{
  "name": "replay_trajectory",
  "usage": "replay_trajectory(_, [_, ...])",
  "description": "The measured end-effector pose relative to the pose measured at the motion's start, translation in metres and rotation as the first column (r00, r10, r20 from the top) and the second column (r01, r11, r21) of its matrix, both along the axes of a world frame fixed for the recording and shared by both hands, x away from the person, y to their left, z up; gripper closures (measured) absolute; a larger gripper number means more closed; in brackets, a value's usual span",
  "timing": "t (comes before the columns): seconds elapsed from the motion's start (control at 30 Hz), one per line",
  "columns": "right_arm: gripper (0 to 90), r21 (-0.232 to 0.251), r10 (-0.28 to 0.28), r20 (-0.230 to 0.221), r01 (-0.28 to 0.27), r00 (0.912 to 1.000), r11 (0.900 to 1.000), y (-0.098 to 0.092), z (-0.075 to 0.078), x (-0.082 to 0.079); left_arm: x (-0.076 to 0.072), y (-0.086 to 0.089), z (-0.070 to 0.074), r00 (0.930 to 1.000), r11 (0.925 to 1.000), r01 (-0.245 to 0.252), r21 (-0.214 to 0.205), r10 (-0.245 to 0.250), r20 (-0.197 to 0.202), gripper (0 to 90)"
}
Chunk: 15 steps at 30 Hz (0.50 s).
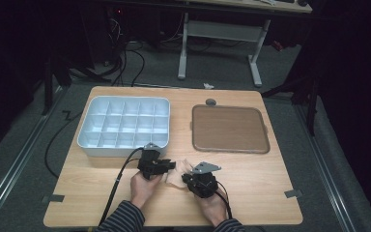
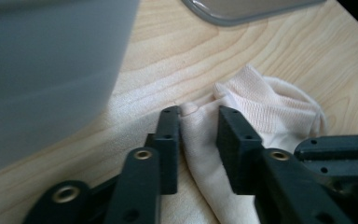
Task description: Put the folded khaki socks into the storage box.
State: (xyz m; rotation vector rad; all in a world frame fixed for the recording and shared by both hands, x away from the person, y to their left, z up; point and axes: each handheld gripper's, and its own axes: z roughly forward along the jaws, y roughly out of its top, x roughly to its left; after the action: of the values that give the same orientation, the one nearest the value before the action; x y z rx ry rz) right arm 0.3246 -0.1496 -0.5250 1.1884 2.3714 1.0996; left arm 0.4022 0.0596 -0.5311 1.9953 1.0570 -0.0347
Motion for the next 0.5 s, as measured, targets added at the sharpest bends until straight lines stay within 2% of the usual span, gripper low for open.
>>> replay_trajectory(0.17, [84.3,0.009,0.004,-0.008,-0.004,1.0,1.0,-0.0009,-0.0003,-0.0006,-0.0011,0.0003,0.0004,0.9998,0.9998,0.02,0.009,-0.02,0.003,82.3])
replay_trajectory(0.3, [84.3,-0.004,0.014,-0.007,-0.014,0.9999,0.9999,-0.0004,0.0006,-0.0029,-0.0017,0.0015,0.0003,0.9994,0.9994,0.035,0.005,-0.035,-0.005,84.2])
replay_trajectory(0.5, [82.4,0.02,0.01,0.002,-0.01,0.9999,0.9998,-0.0021,0.0045,-0.0021,-0.0046,0.0043,0.0016,0.9991,0.9991,0.042,0.004,-0.042,-0.002,84.6])
